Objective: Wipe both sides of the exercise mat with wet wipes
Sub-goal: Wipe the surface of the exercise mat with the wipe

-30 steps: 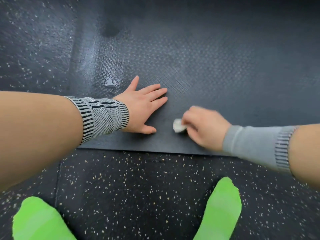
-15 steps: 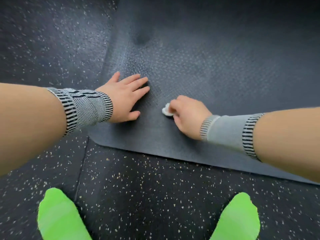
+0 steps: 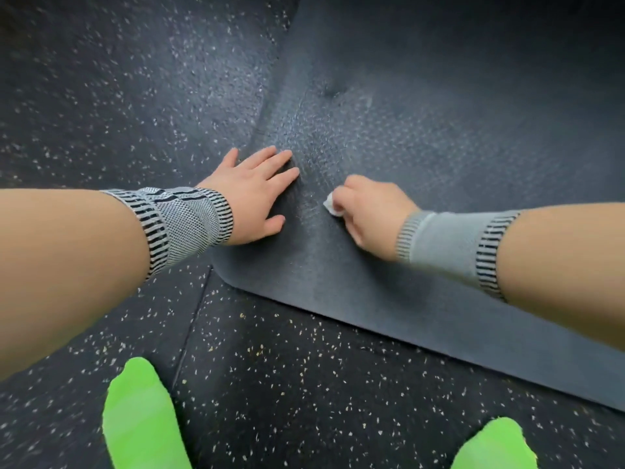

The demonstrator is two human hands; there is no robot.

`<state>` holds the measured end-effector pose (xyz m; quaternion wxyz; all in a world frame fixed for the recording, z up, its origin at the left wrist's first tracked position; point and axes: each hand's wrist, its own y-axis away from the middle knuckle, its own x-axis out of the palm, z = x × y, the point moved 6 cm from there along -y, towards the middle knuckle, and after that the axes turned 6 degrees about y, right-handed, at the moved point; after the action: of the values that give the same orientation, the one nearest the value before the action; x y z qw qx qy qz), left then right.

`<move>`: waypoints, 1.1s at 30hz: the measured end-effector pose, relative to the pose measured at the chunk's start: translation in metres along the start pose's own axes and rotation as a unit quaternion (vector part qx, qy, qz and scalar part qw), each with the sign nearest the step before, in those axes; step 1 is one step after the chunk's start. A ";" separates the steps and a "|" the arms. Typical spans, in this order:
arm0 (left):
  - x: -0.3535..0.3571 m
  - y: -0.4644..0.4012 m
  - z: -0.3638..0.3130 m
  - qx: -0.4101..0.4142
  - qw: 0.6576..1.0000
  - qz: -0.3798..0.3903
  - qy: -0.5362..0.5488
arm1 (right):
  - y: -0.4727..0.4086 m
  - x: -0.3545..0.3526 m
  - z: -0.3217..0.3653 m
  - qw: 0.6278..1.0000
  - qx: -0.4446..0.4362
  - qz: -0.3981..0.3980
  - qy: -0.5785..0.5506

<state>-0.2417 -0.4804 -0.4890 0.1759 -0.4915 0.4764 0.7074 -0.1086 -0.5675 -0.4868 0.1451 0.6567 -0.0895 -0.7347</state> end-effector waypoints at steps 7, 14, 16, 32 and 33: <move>-0.011 0.006 -0.004 0.060 0.993 0.049 -0.086 | 0.018 0.014 0.058 0.980 -0.184 0.075 0.026; -0.034 0.048 0.013 0.124 0.959 0.143 -0.212 | 0.005 0.012 0.044 0.993 -0.115 0.032 -0.012; -0.041 0.061 0.025 0.129 0.950 0.164 -0.232 | 0.037 0.023 0.094 0.966 -0.238 0.096 -0.017; -0.015 0.006 0.017 0.067 0.991 0.078 -0.086 | -0.007 -0.003 0.002 0.998 -0.052 0.005 -0.021; -0.014 0.006 0.021 0.065 0.991 0.077 -0.084 | -0.019 -0.009 -0.023 1.000 0.012 -0.017 -0.020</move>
<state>-0.2506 -0.4627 -0.4731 0.1924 -0.3795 0.5415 0.7251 -0.0872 -0.5455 -0.4872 0.1232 0.6448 -0.0897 -0.7490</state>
